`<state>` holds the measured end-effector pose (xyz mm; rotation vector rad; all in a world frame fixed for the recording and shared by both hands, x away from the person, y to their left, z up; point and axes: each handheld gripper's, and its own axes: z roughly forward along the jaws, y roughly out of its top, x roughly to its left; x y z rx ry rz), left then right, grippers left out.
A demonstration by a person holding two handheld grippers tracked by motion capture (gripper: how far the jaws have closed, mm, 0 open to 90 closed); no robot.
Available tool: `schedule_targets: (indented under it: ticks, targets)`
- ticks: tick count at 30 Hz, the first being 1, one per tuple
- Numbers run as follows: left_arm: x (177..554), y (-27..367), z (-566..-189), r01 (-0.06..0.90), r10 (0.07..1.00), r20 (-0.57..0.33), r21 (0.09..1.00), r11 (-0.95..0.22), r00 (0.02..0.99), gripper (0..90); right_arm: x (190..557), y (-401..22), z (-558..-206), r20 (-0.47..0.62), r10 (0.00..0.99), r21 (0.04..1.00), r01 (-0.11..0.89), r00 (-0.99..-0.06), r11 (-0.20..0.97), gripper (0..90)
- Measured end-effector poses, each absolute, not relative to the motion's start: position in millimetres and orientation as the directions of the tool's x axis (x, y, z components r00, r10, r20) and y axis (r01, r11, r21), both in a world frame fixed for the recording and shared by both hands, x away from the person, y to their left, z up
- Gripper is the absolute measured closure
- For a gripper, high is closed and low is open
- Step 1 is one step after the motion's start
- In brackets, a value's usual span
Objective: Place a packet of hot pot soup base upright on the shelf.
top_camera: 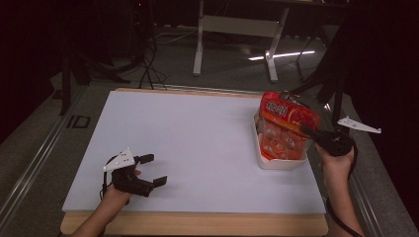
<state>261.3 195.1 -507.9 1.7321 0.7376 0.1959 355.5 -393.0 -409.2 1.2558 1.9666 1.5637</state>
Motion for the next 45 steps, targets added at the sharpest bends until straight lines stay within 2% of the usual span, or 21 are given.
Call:
schedule_targets:
  ticks: [4, 8, 10, 13, 17, 20, 23, 26, 27, 32, 37, 40, 45]
  targets:
    - [261.2, 195.1, -507.9, 0.372, 0.569, -0.247, 0.921, -0.113, 0.784, 0.8, 354.9, -390.3, -407.4, 0.248, 0.796, 0.904, 0.428, -0.552, 0.015, 89.1]
    - [261.3, 195.3, -508.3, 0.372, 0.568, -0.25, 0.922, -0.109, 0.784, 0.8, 352.3, -385.0, -405.3, 0.233, 0.808, 0.904, 0.426, -0.541, 0.025, 84.5]
    - [262.5, 194.5, -509.8, 0.381, 0.568, -0.256, 0.918, -0.111, 0.782, 0.8, 349.9, -381.2, -400.7, 0.197, 0.822, 0.909, 0.414, -0.534, 0.052, 73.2]
    - [262.1, 194.6, -509.7, 0.381, 0.568, -0.258, 0.918, -0.107, 0.782, 0.9, 344.6, -378.8, -391.5, 0.195, 0.82, 0.925, 0.378, -0.539, 0.028, 55.5]
    - [262.3, 195.7, -509.6, 0.379, 0.575, -0.256, 0.92, -0.102, 0.777, 0.8, 331.1, -369.9, -370.1, 0.106, 0.838, 0.957, 0.283, -0.535, 0.059, 41.4]
    - [262.0, 195.9, -509.4, 0.38, 0.577, -0.257, 0.92, -0.101, 0.775, 0.8, 323.9, -365.3, -357.9, 0.081, 0.838, 0.968, 0.243, -0.539, 0.063, 38.1]
    - [261.8, 196.4, -509.4, 0.377, 0.578, -0.256, 0.921, -0.097, 0.775, 0.9, 312.6, -355.8, -342.2, 0.051, 0.827, 0.978, 0.194, -0.56, 0.072, 30.6]
    - [261.8, 196.9, -509.5, 0.378, 0.58, -0.256, 0.921, -0.098, 0.773, 0.8, 304.7, -348.4, -335.1, 0.044, 0.814, 0.985, 0.163, -0.58, 0.063, 28.2]
    - [261.7, 197.3, -509.6, 0.379, 0.579, -0.259, 0.92, -0.095, 0.773, 0.8, 294.1, -334.0, -330.1, 0.026, 0.787, 0.987, 0.14, -0.617, 0.077, 19.9]
    - [261.3, 197.0, -509.6, 0.378, 0.581, -0.254, 0.92, -0.101, 0.774, 0.9, 286.0, -313.8, -337.7, 0.029, 0.751, 0.983, 0.154, -0.659, 0.097, 13.9]
    - [261.1, 196.1, -510.5, 0.381, 0.577, -0.255, 0.918, -0.106, 0.776, 0.9, 283.4, -301.4, -351.6, 0.063, 0.716, 0.978, 0.185, -0.695, 0.094, 13.7]
    - [261.2, 196.0, -510.0, 0.378, 0.577, -0.255, 0.92, -0.101, 0.776, 0.9, 281.9, -289.6, -368.3, 0.044, 0.696, 0.971, 0.194, -0.717, 0.138, 13.4]
    - [260.9, 196.5, -510.1, 0.378, 0.578, -0.255, 0.921, -0.099, 0.775, 0.9, 282.6, -278.6, -395.1, 0.087, 0.66, 0.962, 0.235, -0.746, 0.138, 13.6]
